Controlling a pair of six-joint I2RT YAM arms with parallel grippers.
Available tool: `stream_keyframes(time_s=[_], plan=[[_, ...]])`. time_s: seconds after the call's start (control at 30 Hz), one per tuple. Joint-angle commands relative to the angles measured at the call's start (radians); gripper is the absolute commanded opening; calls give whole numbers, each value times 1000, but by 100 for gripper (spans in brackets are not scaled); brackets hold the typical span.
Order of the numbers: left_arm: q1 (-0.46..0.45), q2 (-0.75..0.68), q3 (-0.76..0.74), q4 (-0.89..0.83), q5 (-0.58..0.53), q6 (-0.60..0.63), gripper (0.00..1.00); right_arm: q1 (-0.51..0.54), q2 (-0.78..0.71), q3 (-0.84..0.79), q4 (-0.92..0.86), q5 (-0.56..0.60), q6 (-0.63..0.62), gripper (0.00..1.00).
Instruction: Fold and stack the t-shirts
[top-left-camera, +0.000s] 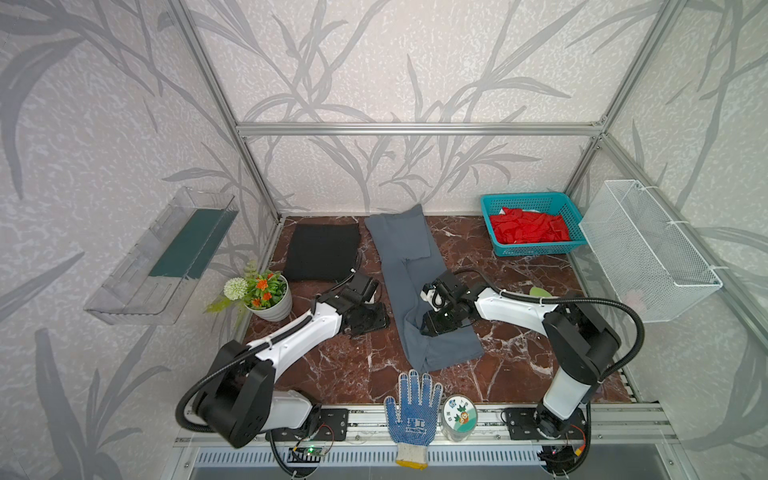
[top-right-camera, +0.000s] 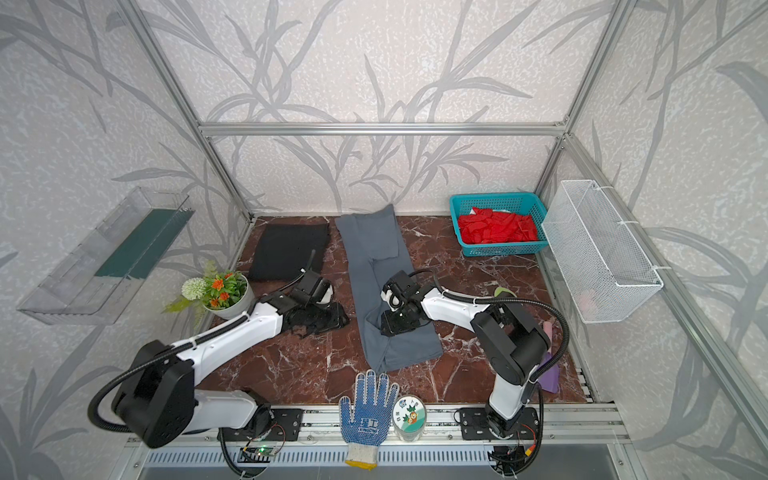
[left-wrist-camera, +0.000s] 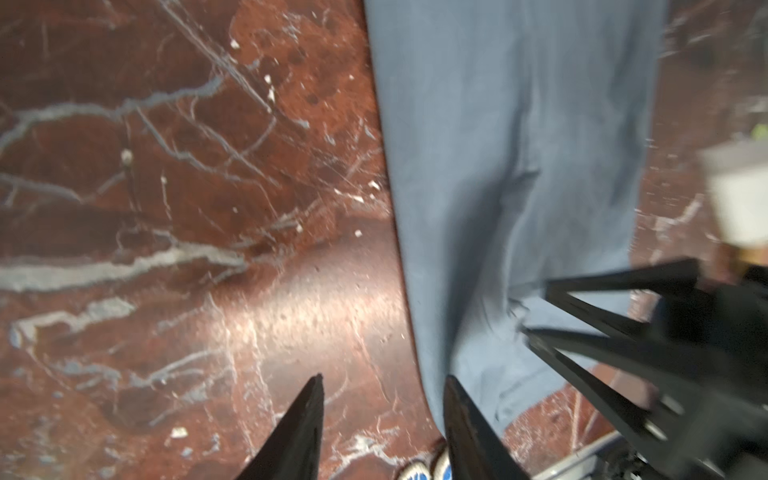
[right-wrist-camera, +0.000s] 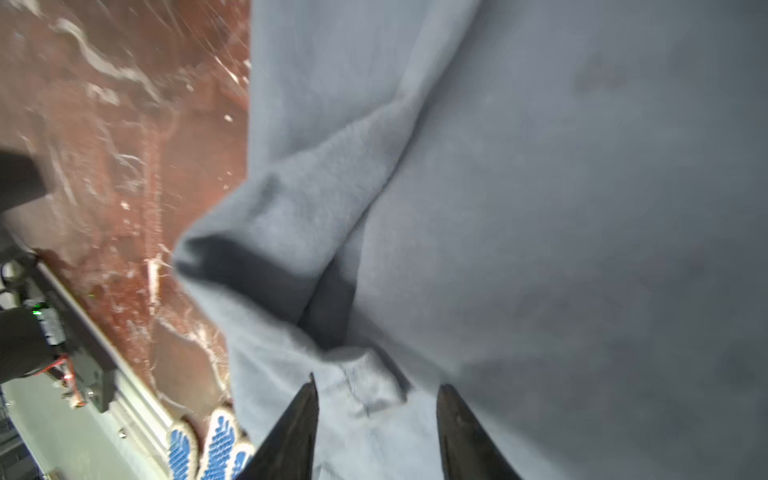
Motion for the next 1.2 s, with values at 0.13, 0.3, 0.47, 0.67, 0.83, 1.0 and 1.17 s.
stream_keyframes(time_s=[0.13,0.3,0.47,0.67,0.83,1.0,1.17], plan=[[-5,-114,-108,47,3,-92,48,33,26,7,1,13,8,36],[-6,-111,-113,49,3,-88,48,36,-21,-20,-9,48,24,31],[-5,-87,-108,57,16,-77,47,43,-61,-42,-5,65,50,23],[-8,-75,-110,64,19,-60,47,65,-143,-69,-24,122,98,0],[-12,-63,-124,82,32,-54,47,79,-258,-154,-23,167,181,0],[-32,-60,-128,84,26,-54,47,81,-398,-245,-89,240,328,0],[-76,-22,-138,113,45,-73,47,91,-462,-292,-137,244,411,2]])
